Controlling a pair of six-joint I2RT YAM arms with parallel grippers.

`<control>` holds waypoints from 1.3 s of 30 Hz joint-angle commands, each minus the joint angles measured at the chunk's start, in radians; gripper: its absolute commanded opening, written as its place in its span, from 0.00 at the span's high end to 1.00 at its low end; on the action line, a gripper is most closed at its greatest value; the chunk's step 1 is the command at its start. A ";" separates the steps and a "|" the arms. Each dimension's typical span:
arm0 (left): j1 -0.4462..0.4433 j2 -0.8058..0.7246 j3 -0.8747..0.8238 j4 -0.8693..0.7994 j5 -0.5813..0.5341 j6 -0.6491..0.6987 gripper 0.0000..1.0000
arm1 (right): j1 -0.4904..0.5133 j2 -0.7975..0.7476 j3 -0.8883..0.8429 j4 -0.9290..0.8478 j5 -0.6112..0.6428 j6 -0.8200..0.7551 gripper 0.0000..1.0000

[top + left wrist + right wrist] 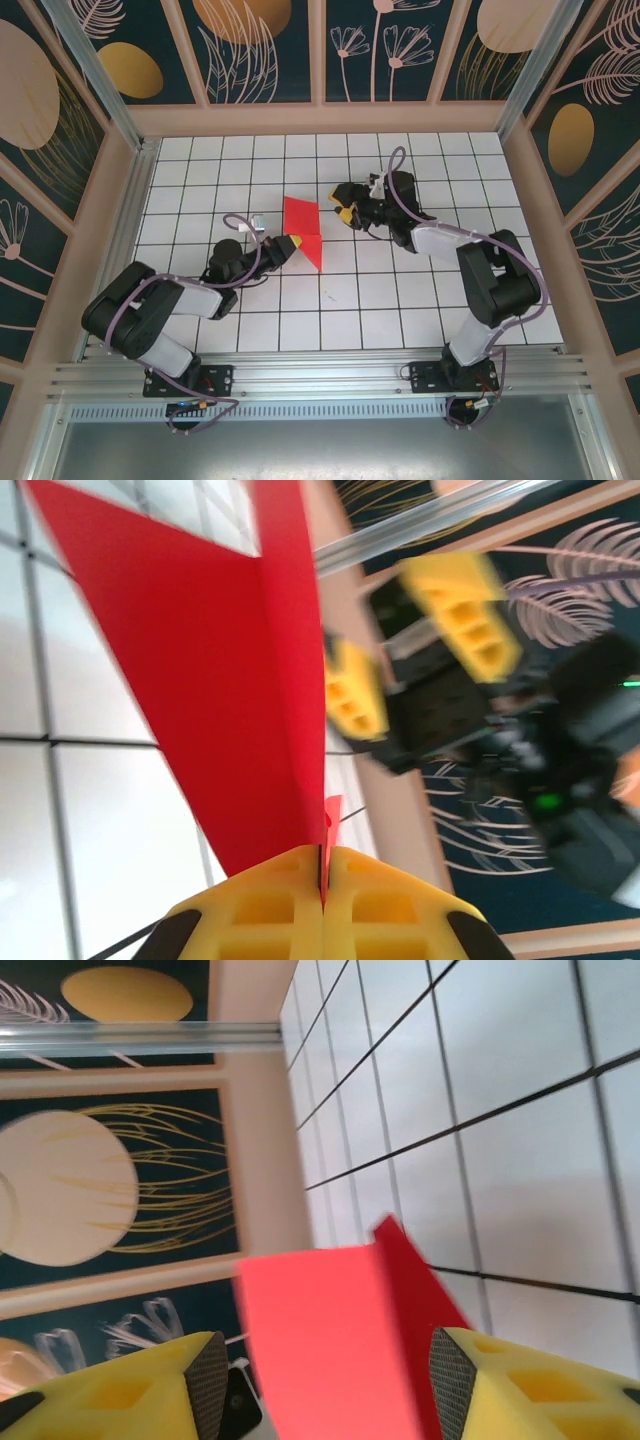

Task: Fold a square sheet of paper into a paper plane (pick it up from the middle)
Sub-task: Place the paper at the center of the table, then fold the wing for the fifth time at the center of the table.

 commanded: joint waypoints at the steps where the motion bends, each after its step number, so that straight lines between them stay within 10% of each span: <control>1: -0.005 0.057 0.016 -0.028 0.024 0.058 0.96 | 0.011 -0.082 0.004 -0.262 0.104 -0.332 0.44; 15: -0.005 0.203 0.055 -0.147 -0.038 0.139 0.98 | 0.211 -0.002 0.000 -0.381 0.155 -0.520 0.79; 39: -0.005 0.208 0.118 -0.315 -0.060 0.191 1.00 | 0.254 0.221 0.082 -0.385 0.198 -0.515 0.92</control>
